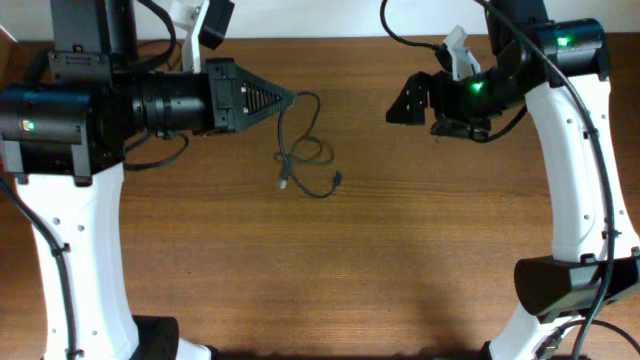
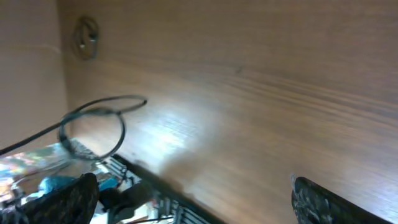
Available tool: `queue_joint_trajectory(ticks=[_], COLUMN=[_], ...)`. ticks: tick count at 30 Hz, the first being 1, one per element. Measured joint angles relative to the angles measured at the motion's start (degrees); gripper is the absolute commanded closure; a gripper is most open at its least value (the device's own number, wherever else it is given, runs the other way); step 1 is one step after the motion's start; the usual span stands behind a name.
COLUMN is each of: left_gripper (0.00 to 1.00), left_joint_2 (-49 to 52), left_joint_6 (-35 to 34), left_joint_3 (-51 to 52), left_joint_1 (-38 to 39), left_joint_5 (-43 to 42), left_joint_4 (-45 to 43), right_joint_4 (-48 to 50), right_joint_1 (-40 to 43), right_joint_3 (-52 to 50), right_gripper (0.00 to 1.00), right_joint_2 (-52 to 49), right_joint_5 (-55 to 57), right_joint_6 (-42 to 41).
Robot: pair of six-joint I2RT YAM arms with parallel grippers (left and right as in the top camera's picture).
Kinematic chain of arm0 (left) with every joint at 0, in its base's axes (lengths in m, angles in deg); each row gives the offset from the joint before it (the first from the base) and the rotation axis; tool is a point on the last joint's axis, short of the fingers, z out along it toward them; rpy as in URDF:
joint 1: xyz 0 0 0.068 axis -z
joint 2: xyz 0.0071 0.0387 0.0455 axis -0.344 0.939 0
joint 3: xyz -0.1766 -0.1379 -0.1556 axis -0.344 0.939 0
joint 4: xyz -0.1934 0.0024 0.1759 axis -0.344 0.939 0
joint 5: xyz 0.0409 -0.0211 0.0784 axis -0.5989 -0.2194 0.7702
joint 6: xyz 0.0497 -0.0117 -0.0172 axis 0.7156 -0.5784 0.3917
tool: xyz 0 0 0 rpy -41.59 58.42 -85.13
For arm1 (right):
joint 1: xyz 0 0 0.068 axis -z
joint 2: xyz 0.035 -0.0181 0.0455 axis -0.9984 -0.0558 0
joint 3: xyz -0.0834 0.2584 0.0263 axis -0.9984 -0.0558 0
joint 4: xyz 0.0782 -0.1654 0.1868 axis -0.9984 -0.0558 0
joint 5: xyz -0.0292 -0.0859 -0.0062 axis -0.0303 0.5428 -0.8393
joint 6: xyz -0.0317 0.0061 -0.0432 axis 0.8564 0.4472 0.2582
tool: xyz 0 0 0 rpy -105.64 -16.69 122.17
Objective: Untangle cables
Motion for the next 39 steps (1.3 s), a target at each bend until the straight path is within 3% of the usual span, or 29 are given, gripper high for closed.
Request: queue_joint_trajectory(ticks=[8,19,39], left_gripper=[1.0,1.0,1.0], left_joint_2=[0.0,0.0,0.0], left_joint_6=[0.0,-0.68,-1.09], left_joint_3=[0.0,0.0,0.0], left_joint_1=[0.0,0.0,0.0], left_joint_5=[-0.2,-0.22,-0.22], left_joint_4=[0.17,0.79,0.81], right_joint_4=[0.63,-1.09,4.22], right_joint_1=[-3.8,-5.14,-9.75], right_joint_3=[0.0,0.0,-6.45], right_gripper=[0.02,0.02,0.02], right_joint_2=[-0.04,-0.04,-0.26], right_joint_5=[-1.68,9.31,9.6], right_joint_6=[-0.31,-3.76,-5.09])
